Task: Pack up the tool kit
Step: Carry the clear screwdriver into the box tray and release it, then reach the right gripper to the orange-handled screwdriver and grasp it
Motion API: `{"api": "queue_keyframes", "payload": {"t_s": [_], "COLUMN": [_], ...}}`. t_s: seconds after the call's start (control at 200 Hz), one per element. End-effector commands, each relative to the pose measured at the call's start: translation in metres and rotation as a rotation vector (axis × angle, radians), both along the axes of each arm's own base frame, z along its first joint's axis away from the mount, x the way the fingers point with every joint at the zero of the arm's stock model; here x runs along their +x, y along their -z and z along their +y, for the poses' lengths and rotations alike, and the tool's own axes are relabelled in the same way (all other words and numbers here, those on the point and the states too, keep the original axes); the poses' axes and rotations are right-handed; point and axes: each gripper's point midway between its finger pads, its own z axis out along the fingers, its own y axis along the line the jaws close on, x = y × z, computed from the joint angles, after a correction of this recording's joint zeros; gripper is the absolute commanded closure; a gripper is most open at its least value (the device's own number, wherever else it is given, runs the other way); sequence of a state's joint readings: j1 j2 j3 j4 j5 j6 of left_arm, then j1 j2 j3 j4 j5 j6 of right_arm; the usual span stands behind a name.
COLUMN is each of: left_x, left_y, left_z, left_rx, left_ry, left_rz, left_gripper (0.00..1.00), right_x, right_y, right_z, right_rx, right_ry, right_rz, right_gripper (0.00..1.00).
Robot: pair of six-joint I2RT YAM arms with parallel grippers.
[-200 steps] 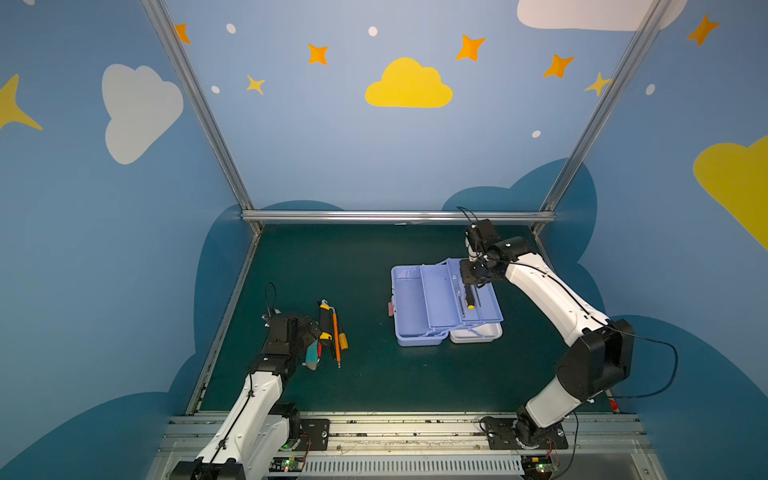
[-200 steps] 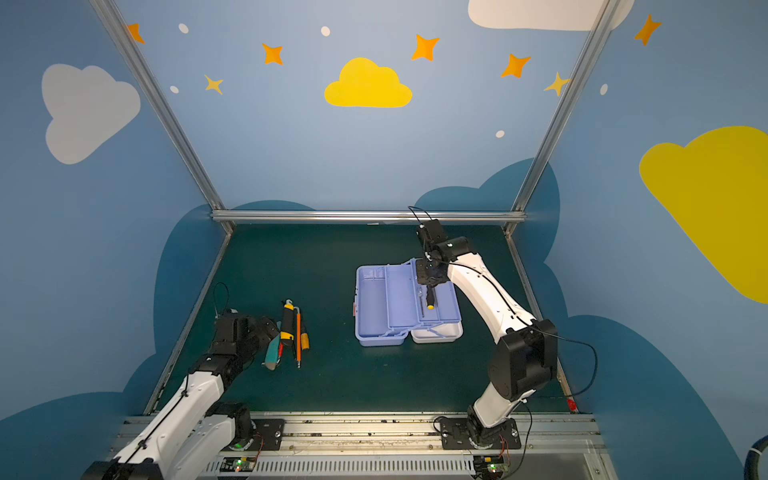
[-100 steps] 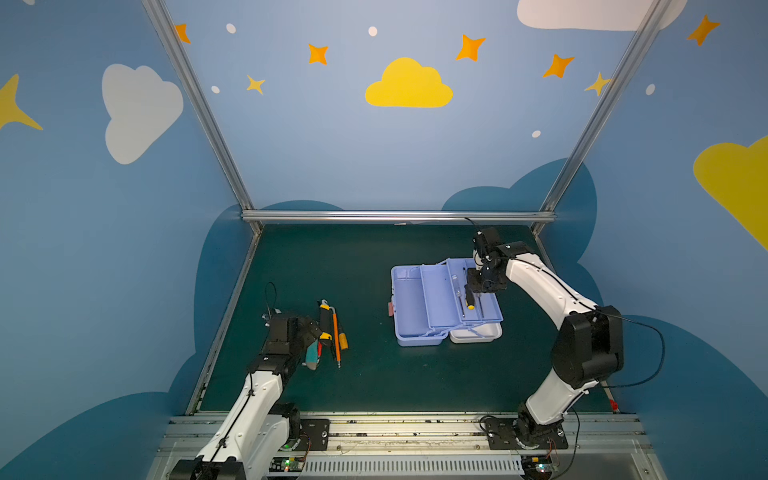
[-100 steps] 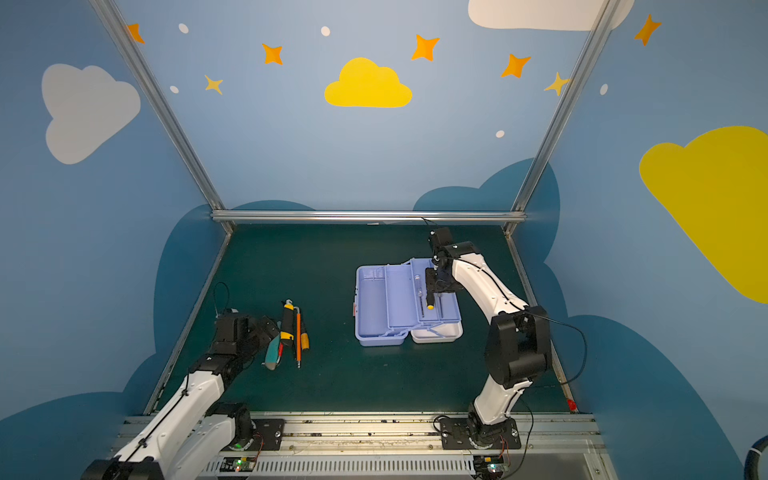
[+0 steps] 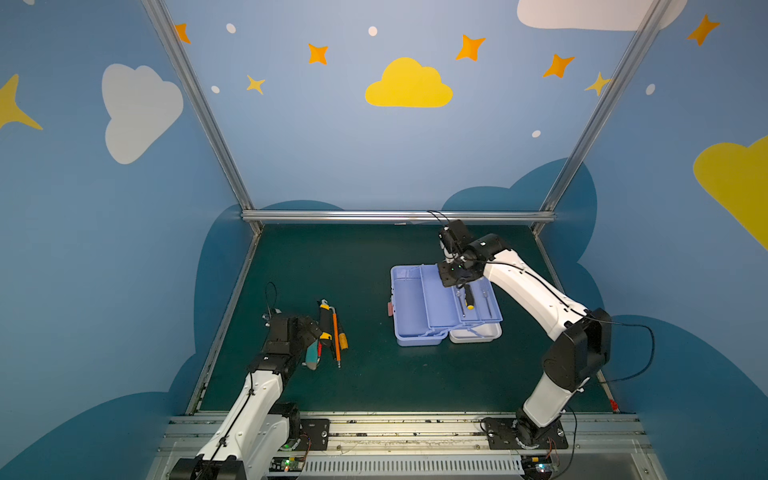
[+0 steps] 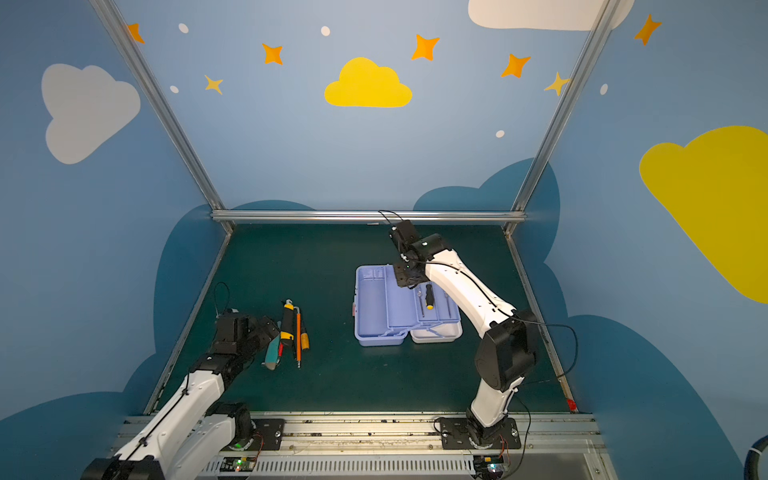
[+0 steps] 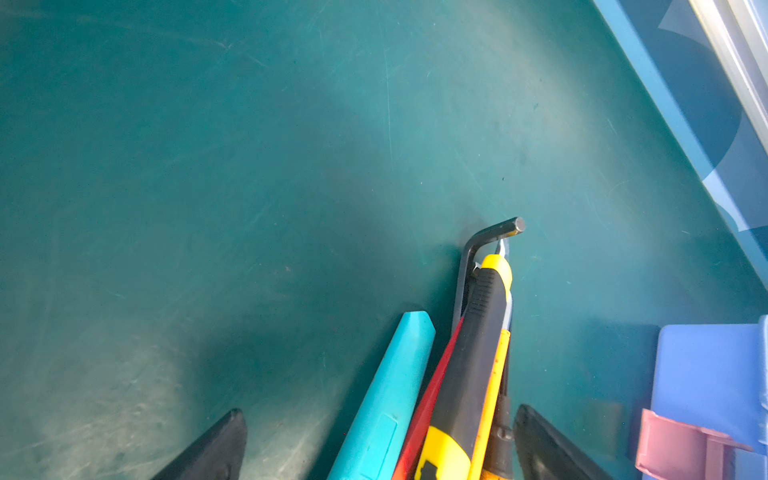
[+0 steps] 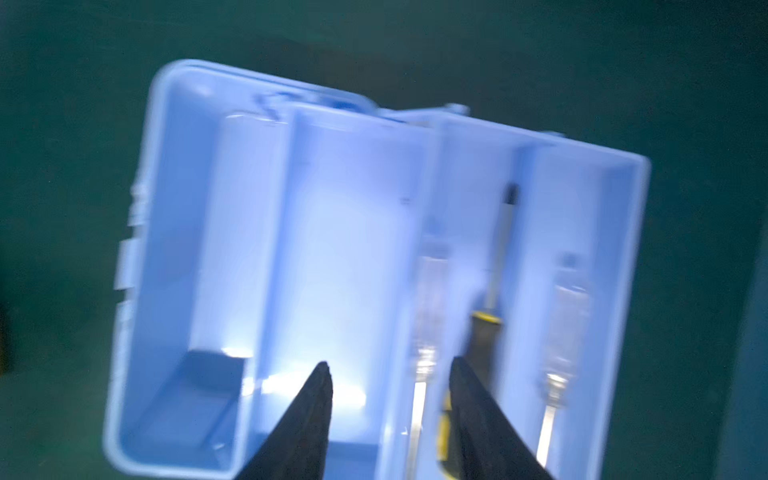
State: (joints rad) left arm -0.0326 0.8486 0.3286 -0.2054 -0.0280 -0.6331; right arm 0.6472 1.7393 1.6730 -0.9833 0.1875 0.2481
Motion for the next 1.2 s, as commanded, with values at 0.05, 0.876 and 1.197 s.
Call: {"api": "queue_keyframes", "payload": {"t_s": [0.05, 0.876, 1.197], "left_x": [-0.002, -0.004, -0.004], "left_y": [0.0, -0.005, -0.005], "left_z": [0.003, 0.005, 0.004], "left_rx": [0.008, 0.013, 0.009], "left_ry": [-0.008, -0.021, -0.017], "left_rz": [-0.008, -0.035, -0.039], "left_gripper": [0.0, 0.0, 0.0], "right_x": [-0.042, -0.135, -0.139], "right_y": [0.023, 0.152, 0.163], "right_z": [0.107, 0.259, 0.269], "right_rx": [0.2, 0.076, 0.038], "right_ry": [-0.222, -0.464, -0.508], "right_rz": [0.148, 0.428, 0.408], "right_gripper": [0.52, 0.48, 0.49]}}
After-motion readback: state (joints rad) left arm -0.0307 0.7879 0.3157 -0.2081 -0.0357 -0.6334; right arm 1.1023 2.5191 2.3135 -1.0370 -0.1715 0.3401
